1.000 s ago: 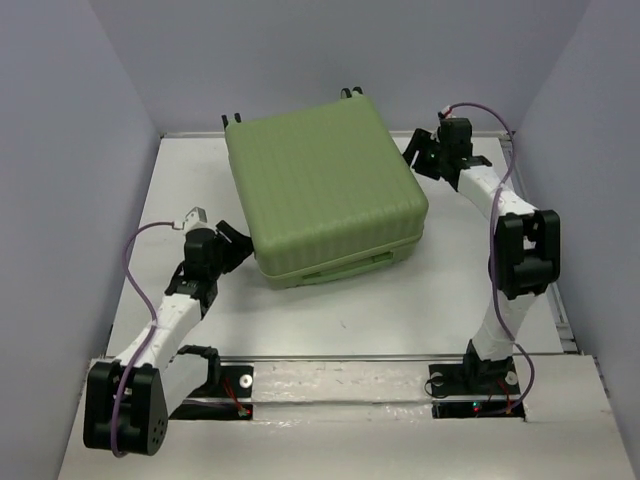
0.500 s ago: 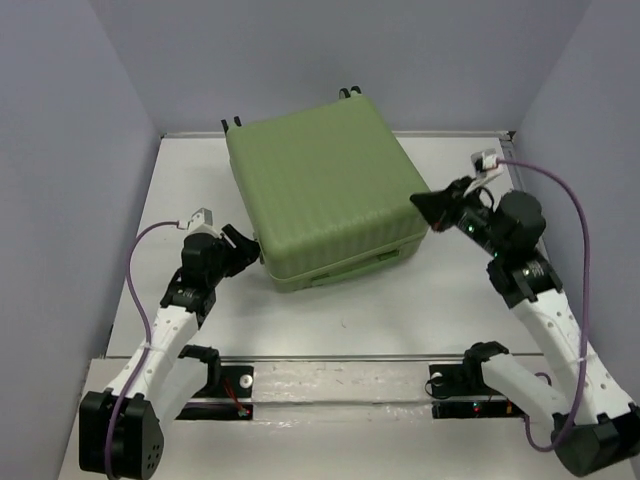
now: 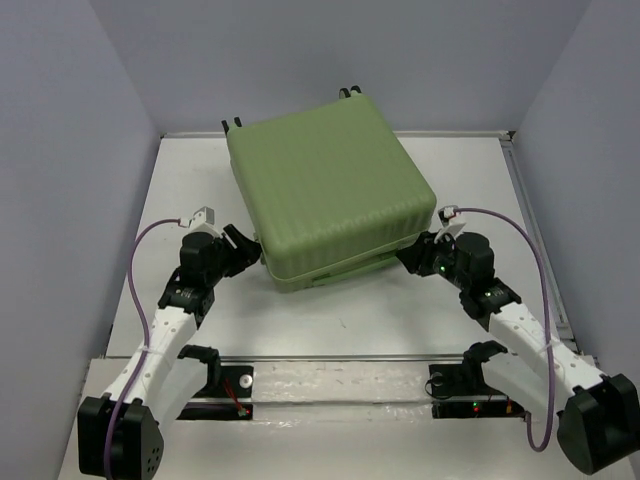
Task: Pack the luggage
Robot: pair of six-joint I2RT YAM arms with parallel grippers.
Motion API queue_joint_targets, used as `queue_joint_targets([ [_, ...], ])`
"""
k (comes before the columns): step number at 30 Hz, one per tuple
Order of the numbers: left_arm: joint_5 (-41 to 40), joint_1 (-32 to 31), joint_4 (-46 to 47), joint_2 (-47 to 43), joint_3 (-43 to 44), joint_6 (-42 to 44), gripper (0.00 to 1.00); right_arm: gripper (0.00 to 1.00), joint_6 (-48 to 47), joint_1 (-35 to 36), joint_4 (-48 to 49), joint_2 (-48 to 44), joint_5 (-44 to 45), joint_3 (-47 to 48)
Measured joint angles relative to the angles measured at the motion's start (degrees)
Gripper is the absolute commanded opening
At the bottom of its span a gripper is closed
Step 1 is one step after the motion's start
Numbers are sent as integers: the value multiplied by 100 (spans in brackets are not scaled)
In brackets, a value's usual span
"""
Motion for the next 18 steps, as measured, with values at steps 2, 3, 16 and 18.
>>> queue_joint_targets([
  [2, 20, 0, -2, -7, 0, 2, 67, 40, -35, 2, 299, 264, 111, -13],
  [3, 24, 0, -4, -7, 0, 2, 67, 40, -50, 0, 450, 424, 149, -13],
  [16, 197, -4, 4, 15, 0, 11, 67, 17, -417, 0, 1349, 1377, 566, -90],
  [18, 223, -13, 11, 26, 0, 15, 66, 7, -485, 0, 1405, 1344, 715, -133],
])
